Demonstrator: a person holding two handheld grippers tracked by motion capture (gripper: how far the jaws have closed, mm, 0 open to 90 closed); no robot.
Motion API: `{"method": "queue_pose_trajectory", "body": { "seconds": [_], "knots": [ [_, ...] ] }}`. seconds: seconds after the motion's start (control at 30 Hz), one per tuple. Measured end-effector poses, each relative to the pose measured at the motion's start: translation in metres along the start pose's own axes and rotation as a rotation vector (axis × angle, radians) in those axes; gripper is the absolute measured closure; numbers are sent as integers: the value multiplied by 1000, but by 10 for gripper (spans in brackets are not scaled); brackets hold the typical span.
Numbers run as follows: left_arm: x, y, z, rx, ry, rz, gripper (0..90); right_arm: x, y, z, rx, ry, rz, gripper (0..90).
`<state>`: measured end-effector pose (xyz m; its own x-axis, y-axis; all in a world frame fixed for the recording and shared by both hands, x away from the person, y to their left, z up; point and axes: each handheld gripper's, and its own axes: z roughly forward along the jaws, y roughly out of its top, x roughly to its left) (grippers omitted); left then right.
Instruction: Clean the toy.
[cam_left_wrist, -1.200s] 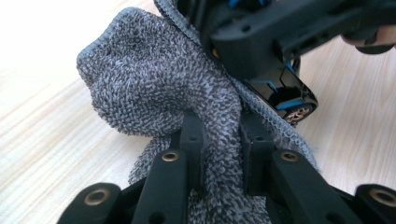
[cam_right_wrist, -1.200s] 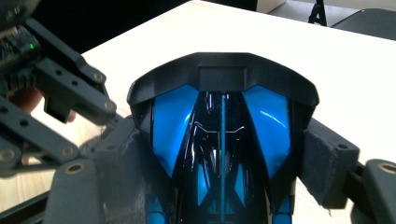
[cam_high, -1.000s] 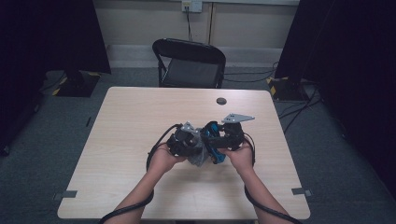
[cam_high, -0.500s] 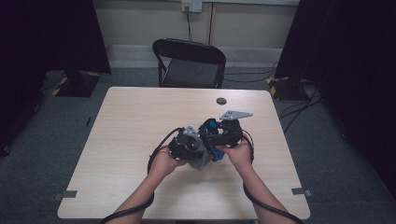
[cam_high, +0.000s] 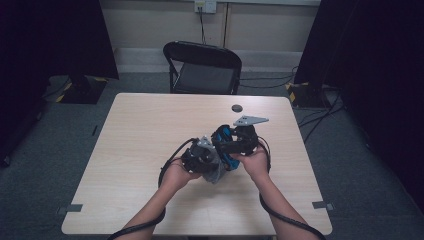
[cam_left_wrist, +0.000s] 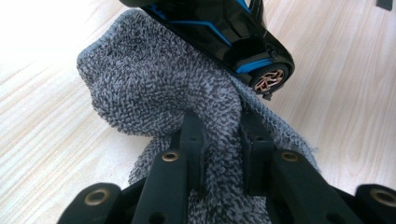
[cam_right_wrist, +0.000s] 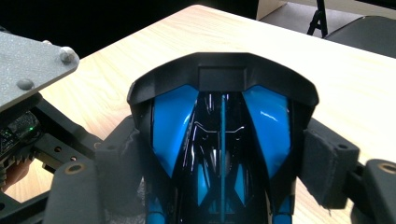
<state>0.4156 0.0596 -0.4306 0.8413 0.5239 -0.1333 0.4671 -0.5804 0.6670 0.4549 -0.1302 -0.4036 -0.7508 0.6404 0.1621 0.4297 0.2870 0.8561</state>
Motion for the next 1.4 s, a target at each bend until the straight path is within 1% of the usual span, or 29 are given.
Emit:
{"method": "queue_pose_trajectory", "body": {
  "seconds": [0.2, 0.23, 0.5, 0.57, 0.63, 0.7, 0.77, 0.87, 1.03, 1.07, 1.13, 1.17, 1.33, 1.37, 1.4],
  "knots": [
    [-1, 1, -1, 0, -4, 3, 749, 1, 6, 0, -3, -2, -3, 255],
    [-1, 1, 0, -3, 1, 2, 750, 0, 7, 0, -3, -2, -3, 255],
    [-4, 4, 0, -7, -14, 8, 750, -1, 15, -4, -9, -3, -7, 255],
    [-5, 3, 1, -10, -17, 3, 750, -1, 17, -4, -10, -2, -9, 255],
    [-5, 3, 1, -3, -19, 12, 750, -1, 19, -5, -12, -4, -8, 255],
    [-6, 3, 3, -2, -27, 10, 750, -1, 20, -5, -17, -3, -5, 255],
    [-7, 3, 4, 7, -31, 21, 750, -2, 22, -6, -18, -6, -8, 255],
    [-10, 2, 7, 9, -37, 23, 750, -2, 23, -6, -17, -8, -12, 255],
    [-15, 2, 10, 15, -39, 35, 750, -4, 24, -5, -18, -7, 0, 255],
    [-16, 2, 11, 19, -43, 31, 750, -5, 24, -5, -18, -8, 0, 255],
    [-18, 2, 12, 31, -47, 49, 749, -6, 24, -5, -18, -9, 4, 255],
    [-20, 1, 13, 28, -48, 46, 749, -6, 24, -5, -21, -10, 11, 255],
    [-24, 2, 16, 37, -61, 72, 749, -8, 27, -6, -28, -13, 10, 255],
    [-26, 2, 17, 31, -66, 69, 749, -8, 27, -6, -32, -15, 9, 255],
    [-27, 2, 17, 30, -70, 75, 749, -8, 28, -6, -32, -13, 10, 255]
  ]
}}
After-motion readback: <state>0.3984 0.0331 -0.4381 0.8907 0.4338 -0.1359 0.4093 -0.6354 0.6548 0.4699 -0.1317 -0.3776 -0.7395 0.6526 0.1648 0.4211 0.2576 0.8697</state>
